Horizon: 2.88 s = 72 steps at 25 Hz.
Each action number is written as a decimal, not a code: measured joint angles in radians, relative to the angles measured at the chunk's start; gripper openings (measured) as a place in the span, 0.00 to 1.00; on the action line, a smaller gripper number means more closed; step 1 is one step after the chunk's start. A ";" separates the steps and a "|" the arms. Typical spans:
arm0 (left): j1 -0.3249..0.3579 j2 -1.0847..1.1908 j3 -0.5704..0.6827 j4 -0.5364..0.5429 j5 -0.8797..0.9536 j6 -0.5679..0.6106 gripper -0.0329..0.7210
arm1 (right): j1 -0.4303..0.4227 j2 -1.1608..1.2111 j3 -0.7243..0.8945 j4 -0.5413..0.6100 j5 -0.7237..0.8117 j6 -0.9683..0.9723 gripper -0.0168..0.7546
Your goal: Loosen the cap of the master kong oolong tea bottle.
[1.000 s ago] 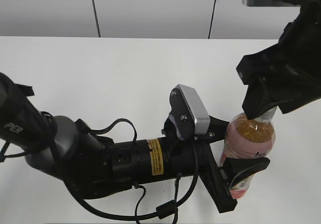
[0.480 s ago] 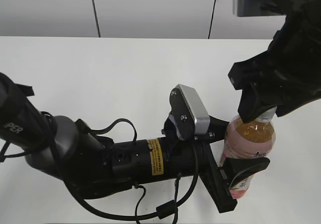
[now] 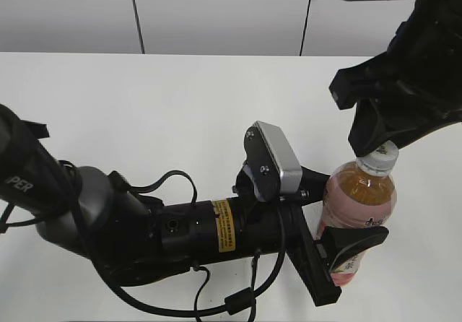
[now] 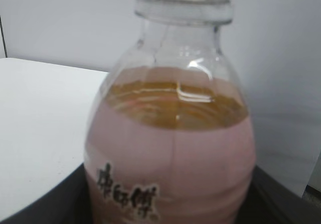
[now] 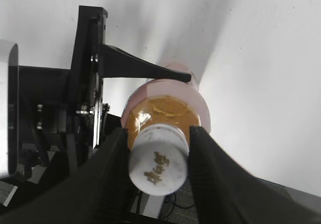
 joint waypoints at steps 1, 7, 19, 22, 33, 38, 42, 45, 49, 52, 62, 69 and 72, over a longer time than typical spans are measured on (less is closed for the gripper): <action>0.000 0.000 0.000 0.000 0.000 0.000 0.61 | 0.000 0.000 -0.001 0.000 0.000 0.000 0.40; 0.000 0.000 0.000 0.000 0.000 0.000 0.61 | 0.000 0.000 -0.001 0.001 0.000 -0.001 0.40; 0.000 0.000 0.000 0.000 0.000 0.000 0.61 | 0.000 0.000 -0.001 0.007 0.000 -0.495 0.38; 0.000 0.000 0.000 0.000 0.000 0.000 0.61 | 0.000 0.000 -0.002 0.014 0.000 -0.756 0.38; 0.000 0.000 0.000 -0.003 0.000 -0.002 0.61 | 0.000 0.000 -0.004 0.022 0.003 -1.246 0.37; 0.000 0.001 0.000 -0.004 0.000 -0.003 0.61 | 0.000 0.000 -0.004 0.022 0.003 -1.250 0.40; 0.000 0.000 0.000 -0.003 0.000 -0.003 0.61 | 0.000 0.000 -0.004 0.025 0.002 -1.245 0.50; 0.000 0.000 0.000 -0.002 0.000 -0.003 0.61 | 0.000 0.000 -0.004 0.042 0.001 -1.228 0.62; 0.000 0.000 0.000 -0.002 0.000 -0.002 0.61 | 0.000 0.000 -0.008 0.051 0.001 -1.139 0.74; 0.000 0.000 0.000 -0.001 0.000 -0.002 0.61 | 0.000 -0.002 -0.047 0.057 0.001 -0.935 0.77; 0.000 0.000 0.000 -0.001 0.000 -0.002 0.61 | 0.000 -0.018 -0.173 -0.010 0.001 0.046 0.76; 0.000 0.000 0.000 -0.001 0.000 -0.002 0.61 | 0.000 -0.018 -0.163 -0.010 0.001 0.148 0.74; 0.000 0.000 0.000 -0.001 0.000 -0.002 0.61 | 0.000 -0.018 -0.106 -0.011 0.000 0.163 0.74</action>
